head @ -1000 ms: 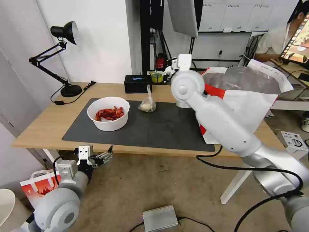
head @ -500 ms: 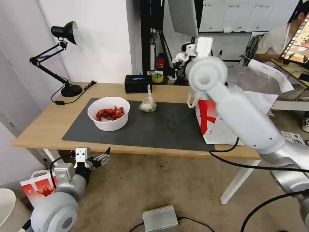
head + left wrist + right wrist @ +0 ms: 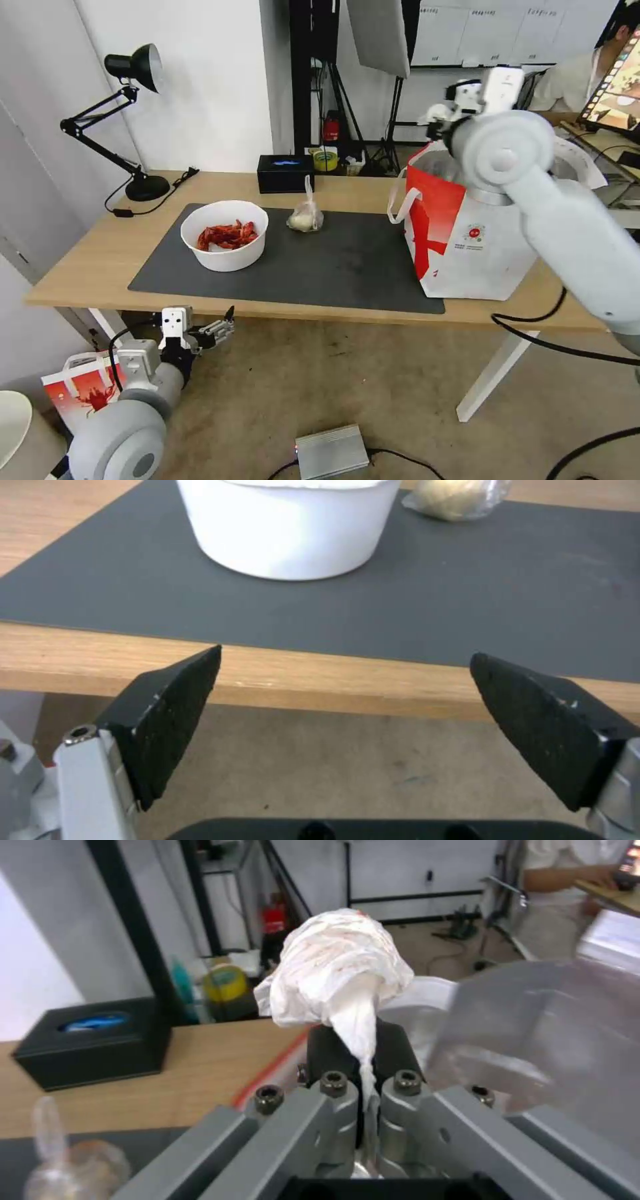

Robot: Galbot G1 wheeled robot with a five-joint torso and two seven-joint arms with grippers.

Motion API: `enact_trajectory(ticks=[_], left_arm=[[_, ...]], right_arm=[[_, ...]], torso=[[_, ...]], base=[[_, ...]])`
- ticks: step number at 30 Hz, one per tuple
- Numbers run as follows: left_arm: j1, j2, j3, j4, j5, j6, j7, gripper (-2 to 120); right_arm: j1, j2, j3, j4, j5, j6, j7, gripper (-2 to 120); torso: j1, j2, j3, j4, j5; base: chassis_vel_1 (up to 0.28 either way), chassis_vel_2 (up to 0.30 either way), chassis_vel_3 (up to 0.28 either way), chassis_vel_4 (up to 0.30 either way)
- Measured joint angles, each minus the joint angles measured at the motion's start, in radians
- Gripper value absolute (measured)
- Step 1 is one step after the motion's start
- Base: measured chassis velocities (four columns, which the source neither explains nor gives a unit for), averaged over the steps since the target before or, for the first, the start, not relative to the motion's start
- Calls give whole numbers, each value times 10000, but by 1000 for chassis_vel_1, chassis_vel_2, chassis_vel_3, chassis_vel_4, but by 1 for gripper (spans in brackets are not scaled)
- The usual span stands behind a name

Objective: Pick up the trash from the table and place it into the takeout bag.

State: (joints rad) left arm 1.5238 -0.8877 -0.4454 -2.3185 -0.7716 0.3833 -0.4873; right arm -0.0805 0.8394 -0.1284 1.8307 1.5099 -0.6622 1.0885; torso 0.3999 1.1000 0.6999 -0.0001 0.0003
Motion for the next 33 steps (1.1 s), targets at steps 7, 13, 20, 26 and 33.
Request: enact_trajectory(ticks=[7, 13, 20, 26, 33], left_arm=[[-45, 30, 58, 1, 12, 2, 0, 100], [-81, 62, 113, -6, 12, 4, 0, 100], [-274, 105, 331, 29, 0, 7, 1, 100], [-305, 129, 333, 54, -15, 10, 1, 100], [-428, 142, 397, 123, -38, 11, -2, 100]], right_arm=[[-516, -541, 453, 88, 84, 3, -41, 0], [-1111, -814, 924, -7, 211, 7, -82, 0], [-1500, -934, 1244, -74, 416, -21, -94, 4], [-1504, -959, 1273, -93, 502, -67, -93, 22], [-1523, -957, 1275, -107, 513, -77, -80, 49]], torso=[[0, -1, 0, 1, -2], [0, -1, 2, 1, -3], [0, -1, 1, 1, -3], [0, -1, 1, 1, -4], [1, -1, 1, 1, -3]], base=[[0, 0, 0, 0], [0, 0, 0, 0], [0, 0, 0, 0], [0, 0, 0, 0], [0, 0, 0, 0]])
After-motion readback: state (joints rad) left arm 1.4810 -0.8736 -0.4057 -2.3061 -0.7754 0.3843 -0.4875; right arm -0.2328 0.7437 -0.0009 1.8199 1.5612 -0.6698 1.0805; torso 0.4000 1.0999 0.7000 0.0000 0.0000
